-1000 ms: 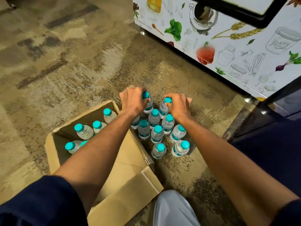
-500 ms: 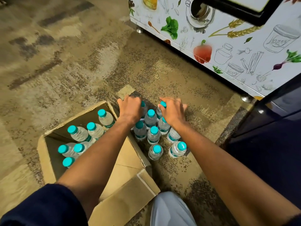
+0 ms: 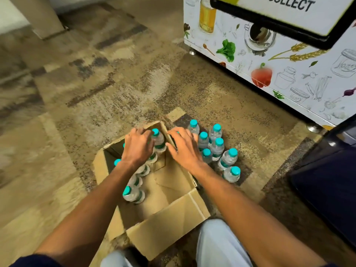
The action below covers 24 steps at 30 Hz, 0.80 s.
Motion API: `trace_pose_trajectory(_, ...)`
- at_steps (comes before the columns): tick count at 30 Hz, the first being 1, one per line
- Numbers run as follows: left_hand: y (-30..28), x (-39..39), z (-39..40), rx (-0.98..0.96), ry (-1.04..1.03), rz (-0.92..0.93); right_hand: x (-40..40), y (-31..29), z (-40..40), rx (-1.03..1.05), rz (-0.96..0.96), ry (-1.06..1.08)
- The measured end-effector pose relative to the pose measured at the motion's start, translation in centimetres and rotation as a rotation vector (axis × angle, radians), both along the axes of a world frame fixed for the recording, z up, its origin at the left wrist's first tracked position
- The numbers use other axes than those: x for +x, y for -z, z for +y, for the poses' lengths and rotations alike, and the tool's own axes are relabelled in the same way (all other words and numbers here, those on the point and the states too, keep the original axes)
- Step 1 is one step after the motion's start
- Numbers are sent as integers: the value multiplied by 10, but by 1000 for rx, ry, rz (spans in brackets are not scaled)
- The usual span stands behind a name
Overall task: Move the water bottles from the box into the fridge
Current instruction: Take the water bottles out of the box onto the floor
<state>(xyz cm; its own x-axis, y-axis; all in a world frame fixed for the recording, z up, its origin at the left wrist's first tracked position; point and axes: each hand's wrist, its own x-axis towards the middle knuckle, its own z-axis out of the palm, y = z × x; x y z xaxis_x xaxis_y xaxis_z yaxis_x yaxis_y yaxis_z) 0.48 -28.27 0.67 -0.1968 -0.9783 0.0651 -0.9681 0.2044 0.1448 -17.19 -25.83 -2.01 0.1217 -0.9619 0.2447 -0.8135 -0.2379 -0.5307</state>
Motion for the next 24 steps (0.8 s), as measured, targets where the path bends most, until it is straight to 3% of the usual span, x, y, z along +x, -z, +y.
trace_pose_trajectory(9,3,76,75,176,-28,-160,84,16,48,394,223,-367)
trace_pose_trajectory(15,10,91,110,346,22,-347,116,17,49,448,290,-359)
trace_pose_trajectory(20,15,91,110,330,19,-376,127,24,42,358,322,-320)
trace_pose_trajectory(24,14,87,107,317,25,-392,124,24,49,423,297,-281)
